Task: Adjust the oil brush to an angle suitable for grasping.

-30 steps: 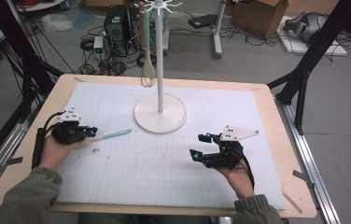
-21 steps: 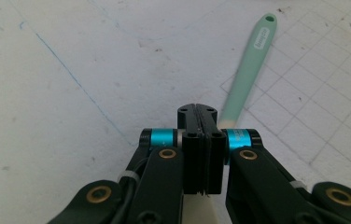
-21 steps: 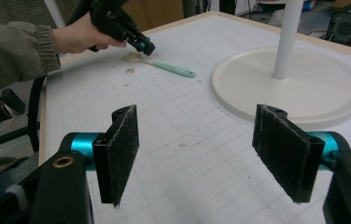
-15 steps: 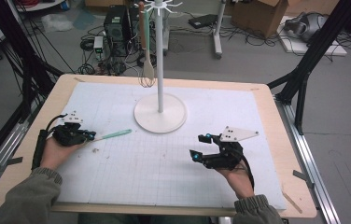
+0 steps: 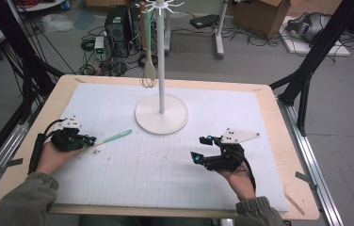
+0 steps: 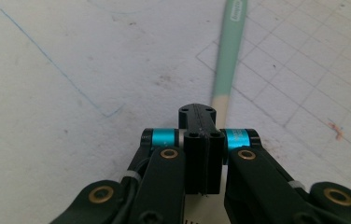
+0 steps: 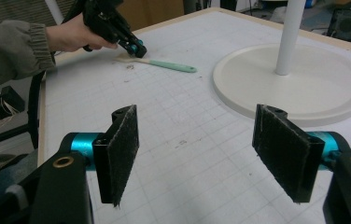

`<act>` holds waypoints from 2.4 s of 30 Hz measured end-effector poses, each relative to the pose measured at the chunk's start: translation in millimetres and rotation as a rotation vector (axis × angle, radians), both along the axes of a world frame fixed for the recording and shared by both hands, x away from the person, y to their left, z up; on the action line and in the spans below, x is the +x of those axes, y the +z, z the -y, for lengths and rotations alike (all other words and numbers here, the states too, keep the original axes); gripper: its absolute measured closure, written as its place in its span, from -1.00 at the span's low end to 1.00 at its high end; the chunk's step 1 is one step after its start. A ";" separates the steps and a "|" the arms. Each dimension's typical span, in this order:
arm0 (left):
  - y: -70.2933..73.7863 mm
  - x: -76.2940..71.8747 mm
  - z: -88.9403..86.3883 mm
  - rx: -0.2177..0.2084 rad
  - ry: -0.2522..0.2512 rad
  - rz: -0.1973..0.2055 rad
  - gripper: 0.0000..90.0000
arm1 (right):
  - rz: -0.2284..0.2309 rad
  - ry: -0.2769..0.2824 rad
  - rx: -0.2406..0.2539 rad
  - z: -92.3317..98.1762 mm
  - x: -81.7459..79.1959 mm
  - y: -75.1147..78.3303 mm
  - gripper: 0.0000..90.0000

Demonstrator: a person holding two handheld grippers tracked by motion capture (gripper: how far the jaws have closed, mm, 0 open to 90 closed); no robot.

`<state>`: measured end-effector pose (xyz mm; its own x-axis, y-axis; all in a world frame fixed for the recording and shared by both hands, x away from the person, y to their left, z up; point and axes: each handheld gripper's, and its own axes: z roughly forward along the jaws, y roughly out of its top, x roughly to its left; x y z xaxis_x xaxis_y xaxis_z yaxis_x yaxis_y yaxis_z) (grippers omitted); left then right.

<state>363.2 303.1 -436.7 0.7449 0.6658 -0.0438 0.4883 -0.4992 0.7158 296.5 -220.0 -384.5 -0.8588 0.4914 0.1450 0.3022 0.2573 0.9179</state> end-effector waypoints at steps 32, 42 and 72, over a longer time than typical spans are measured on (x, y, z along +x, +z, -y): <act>0.8 -36.5 11.0 0.002 -0.139 -0.012 0.99 | -0.014 0.006 -0.013 -3.9 -1.0 -4.1 -0.31; 0.7 -38.0 11.5 -0.019 -0.121 -0.003 0.93 | -0.017 0.003 -0.025 -5.9 2.2 -6.0 -0.31; 0.4 -7.6 48.8 -0.040 -0.100 -0.014 0.99 | -0.027 0.006 -0.033 -7.7 2.6 -10.1 -0.31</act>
